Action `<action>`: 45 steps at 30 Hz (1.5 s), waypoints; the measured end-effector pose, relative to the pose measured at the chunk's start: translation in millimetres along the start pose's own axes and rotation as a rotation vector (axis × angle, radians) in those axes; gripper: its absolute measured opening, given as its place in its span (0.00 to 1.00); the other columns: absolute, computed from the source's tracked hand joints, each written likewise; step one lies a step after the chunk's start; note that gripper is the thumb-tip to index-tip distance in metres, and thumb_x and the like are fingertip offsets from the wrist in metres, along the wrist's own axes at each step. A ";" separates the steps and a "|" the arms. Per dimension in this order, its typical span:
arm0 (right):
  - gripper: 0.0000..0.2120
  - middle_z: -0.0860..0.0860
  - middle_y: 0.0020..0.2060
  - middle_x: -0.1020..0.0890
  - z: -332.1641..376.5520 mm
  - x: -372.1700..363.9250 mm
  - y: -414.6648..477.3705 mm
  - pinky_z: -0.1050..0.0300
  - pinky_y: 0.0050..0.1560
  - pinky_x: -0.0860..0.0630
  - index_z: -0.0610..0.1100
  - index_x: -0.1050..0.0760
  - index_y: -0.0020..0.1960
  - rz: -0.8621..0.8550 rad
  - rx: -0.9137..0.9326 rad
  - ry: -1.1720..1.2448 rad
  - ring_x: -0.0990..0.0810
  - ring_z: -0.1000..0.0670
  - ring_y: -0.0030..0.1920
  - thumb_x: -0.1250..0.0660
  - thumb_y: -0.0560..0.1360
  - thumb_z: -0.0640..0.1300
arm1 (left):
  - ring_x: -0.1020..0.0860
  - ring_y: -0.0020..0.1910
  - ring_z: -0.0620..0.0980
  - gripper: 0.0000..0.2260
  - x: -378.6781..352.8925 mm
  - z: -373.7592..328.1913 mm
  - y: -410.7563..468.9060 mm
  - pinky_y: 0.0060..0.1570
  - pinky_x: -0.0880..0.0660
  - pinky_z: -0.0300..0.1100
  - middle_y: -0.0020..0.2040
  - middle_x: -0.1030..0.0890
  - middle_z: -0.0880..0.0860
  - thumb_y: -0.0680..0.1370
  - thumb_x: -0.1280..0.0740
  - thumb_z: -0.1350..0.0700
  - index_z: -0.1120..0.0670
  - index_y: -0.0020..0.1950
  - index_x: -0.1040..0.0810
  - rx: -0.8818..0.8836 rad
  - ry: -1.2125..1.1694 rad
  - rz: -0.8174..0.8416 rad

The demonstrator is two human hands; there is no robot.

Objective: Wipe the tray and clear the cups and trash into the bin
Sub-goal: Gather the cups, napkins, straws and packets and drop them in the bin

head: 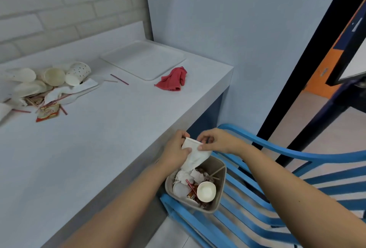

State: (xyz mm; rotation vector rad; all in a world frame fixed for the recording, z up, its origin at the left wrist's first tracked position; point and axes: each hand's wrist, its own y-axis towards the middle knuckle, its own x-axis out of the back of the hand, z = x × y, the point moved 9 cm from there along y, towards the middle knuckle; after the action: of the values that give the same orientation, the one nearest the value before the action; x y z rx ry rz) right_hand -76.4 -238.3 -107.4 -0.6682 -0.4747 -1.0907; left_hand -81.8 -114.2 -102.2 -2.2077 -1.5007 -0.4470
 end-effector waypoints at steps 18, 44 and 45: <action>0.12 0.51 0.46 0.28 18.2 -1.0 22.2 0.61 0.49 0.27 0.44 0.24 0.59 -0.198 0.128 -0.220 0.27 0.53 0.45 0.34 0.76 0.40 | 0.26 0.48 0.43 0.16 56.8 -37.4 -18.1 0.43 0.31 0.25 0.51 0.26 0.48 0.76 0.36 0.63 0.52 0.63 0.32 -0.188 0.036 -0.354; 0.09 0.51 0.43 0.26 285.7 -62.4 195.6 0.64 0.46 0.32 0.41 0.21 0.55 -0.090 0.440 -0.329 0.28 0.53 0.41 0.36 0.77 0.40 | 0.25 0.56 0.54 0.08 379.2 126.0 -17.2 0.50 0.34 0.35 0.57 0.26 0.56 0.76 0.37 0.64 0.60 0.54 0.21 0.261 0.176 -0.758; 0.09 0.52 0.43 0.26 289.1 -67.8 205.4 0.64 0.46 0.32 0.41 0.22 0.56 -0.082 0.427 -0.347 0.28 0.52 0.42 0.37 0.77 0.40 | 0.25 0.57 0.54 0.08 389.9 135.1 -13.5 0.51 0.34 0.35 0.58 0.26 0.57 0.77 0.37 0.64 0.60 0.54 0.21 0.281 0.176 -0.760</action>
State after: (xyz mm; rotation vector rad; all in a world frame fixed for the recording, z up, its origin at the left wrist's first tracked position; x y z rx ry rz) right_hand 76.8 69.9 1.5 -0.4595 -1.0094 -0.9098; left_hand 49.8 269.2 -24.2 -1.2948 -2.1129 -0.5900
